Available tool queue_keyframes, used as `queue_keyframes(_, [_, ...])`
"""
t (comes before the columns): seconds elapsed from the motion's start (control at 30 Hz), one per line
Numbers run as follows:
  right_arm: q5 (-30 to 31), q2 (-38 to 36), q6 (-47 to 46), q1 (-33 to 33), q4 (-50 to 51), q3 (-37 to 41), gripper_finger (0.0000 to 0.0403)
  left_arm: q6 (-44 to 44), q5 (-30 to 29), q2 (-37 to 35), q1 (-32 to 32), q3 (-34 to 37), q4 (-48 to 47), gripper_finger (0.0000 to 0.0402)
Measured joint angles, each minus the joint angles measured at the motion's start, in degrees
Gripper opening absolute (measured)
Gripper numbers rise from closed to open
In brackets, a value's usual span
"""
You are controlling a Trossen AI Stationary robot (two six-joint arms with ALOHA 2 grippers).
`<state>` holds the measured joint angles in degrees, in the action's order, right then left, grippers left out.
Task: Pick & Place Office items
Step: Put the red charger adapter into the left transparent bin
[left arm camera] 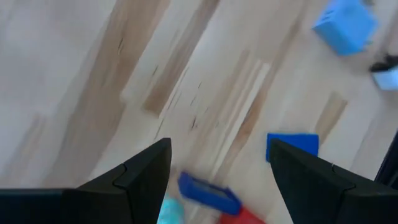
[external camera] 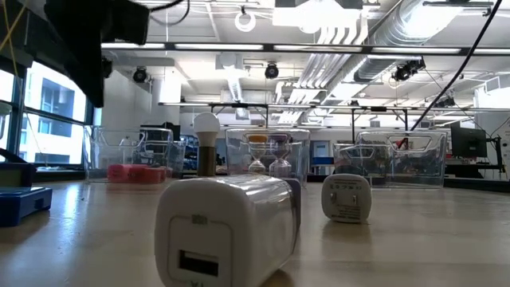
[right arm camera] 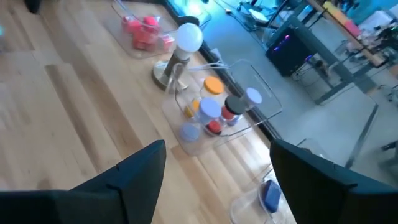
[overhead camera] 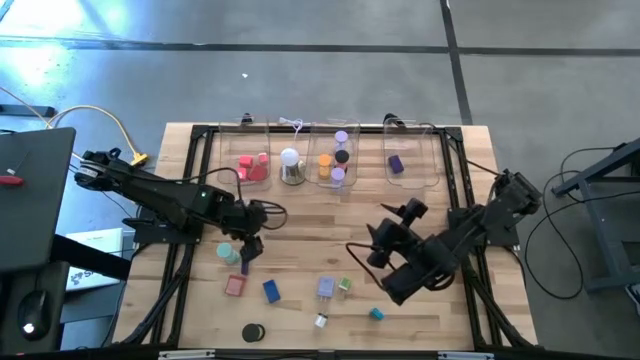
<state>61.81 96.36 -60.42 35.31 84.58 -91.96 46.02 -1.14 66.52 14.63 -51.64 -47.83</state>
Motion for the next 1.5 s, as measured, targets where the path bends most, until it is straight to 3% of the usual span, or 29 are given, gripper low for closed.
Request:
queue_keyframes(0.37, [-0.37, 0.0, 0.18, -3.43, -3.25, 6.09, 0.0278, 6.56, 4.73, -1.15, 0.59, 0.04, -5.34, 0.0262])
queue_keyframes(0.63, [-0.38, 0.0, 0.18, -3.98, -4.69, 8.13, 0.0278, -0.05, 2.73, -0.06, 0.02, 0.04, -5.51, 0.0262])
queue_keyframes(1.23, [-0.23, 0.0, 0.57, -3.96, -5.28, 8.23, 0.0278, -5.65, -2.31, 5.73, 0.04, 0.04, -3.86, 0.0262])
queue_keyframes(1.5, [-0.32, 0.0, 0.52, -3.98, -5.59, 8.23, 0.0278, -6.18, -4.01, 5.75, 0.07, 0.04, -3.1, 0.0313])
